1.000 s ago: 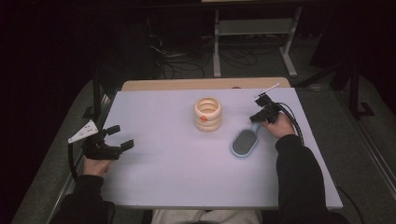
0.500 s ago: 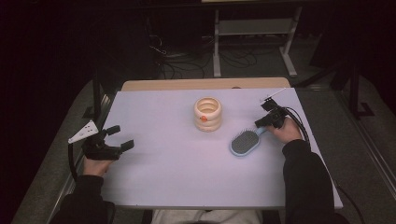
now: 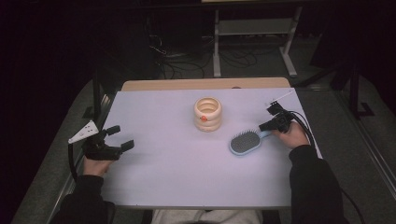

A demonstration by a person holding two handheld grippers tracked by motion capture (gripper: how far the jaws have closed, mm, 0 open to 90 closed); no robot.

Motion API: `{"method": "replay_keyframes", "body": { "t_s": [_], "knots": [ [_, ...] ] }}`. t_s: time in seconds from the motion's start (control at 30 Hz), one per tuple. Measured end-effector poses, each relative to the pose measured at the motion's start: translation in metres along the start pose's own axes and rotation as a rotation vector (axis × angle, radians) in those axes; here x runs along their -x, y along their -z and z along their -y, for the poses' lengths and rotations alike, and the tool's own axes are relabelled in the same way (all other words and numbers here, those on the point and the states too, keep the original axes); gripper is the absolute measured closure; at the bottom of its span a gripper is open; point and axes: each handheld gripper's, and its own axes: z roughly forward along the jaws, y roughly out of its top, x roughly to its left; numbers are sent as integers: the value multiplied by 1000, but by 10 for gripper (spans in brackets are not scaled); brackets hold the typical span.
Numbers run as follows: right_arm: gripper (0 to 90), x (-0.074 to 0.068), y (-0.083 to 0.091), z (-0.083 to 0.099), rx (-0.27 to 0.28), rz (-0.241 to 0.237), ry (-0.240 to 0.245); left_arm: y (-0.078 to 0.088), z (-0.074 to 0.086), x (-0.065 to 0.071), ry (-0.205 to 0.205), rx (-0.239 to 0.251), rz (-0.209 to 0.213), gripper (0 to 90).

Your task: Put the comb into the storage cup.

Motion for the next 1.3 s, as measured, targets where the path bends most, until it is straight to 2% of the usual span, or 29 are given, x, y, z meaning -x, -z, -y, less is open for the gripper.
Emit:
{"method": "replay_keyframes", "body": {
  "t_s": [0.2,0.7,1.13,1.3],
  "knots": [
    [889,0,5,9,0,-9,-12,0,0,1,0,0,1,0],
    [889,-20,12,21,-83,-19,72,0,1,2,2,-3,1,0],
    [888,-30,17,39,-132,-46,85,0,1,2,2,-5,0,0],
    [889,-32,20,45,-132,-56,88,1,1,3,1,-5,-2,0]
  ]
}}
